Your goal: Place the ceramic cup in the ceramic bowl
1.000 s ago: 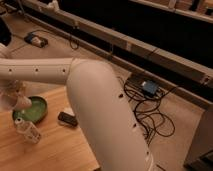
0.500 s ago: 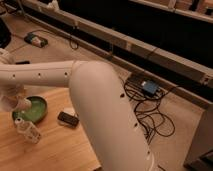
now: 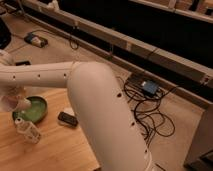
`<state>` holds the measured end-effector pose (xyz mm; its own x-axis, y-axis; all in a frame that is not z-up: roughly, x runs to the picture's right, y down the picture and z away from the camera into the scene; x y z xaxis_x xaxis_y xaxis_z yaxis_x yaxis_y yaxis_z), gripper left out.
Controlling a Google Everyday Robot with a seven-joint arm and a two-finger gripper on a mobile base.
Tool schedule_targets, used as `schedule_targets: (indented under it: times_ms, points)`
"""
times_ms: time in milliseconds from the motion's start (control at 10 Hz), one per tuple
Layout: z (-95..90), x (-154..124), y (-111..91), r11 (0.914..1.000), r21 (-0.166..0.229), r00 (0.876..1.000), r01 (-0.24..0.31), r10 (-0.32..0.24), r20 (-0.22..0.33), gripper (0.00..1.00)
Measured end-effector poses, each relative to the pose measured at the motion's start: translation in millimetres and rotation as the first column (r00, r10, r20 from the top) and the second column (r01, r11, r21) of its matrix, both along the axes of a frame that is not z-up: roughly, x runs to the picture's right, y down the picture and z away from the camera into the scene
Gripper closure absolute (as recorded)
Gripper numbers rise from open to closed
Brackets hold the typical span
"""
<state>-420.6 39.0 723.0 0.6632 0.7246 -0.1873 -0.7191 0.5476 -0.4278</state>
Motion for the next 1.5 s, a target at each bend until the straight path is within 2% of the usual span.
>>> schedule_targets:
  times_ms: [200, 500, 600, 700, 900, 1100, 1500]
  points:
    - [5.3, 21, 8, 0.9999, 0.001, 1.000, -0.015, 0.015, -0.008, 0.69]
    - [10.7, 22, 16, 0.9997, 0.000, 1.000, -0.026, 0.026, -0.012, 0.68]
    - [11.7, 24, 17, 0.9994, 0.001, 0.999, -0.034, 0.034, -0.016, 0.66]
    - [15.9, 28, 17, 0.9991, 0.003, 0.999, -0.043, 0.043, -0.023, 0.56]
    - [20.7, 35, 17, 0.9983, 0.006, 0.998, -0.059, 0.059, -0.034, 0.46]
    - [20.4, 36, 19, 0.9963, 0.010, 0.995, -0.085, 0.086, -0.050, 0.46]
    - [27.3, 52, 11, 0.9934, 0.021, 0.990, -0.113, 0.114, -0.077, 0.46]
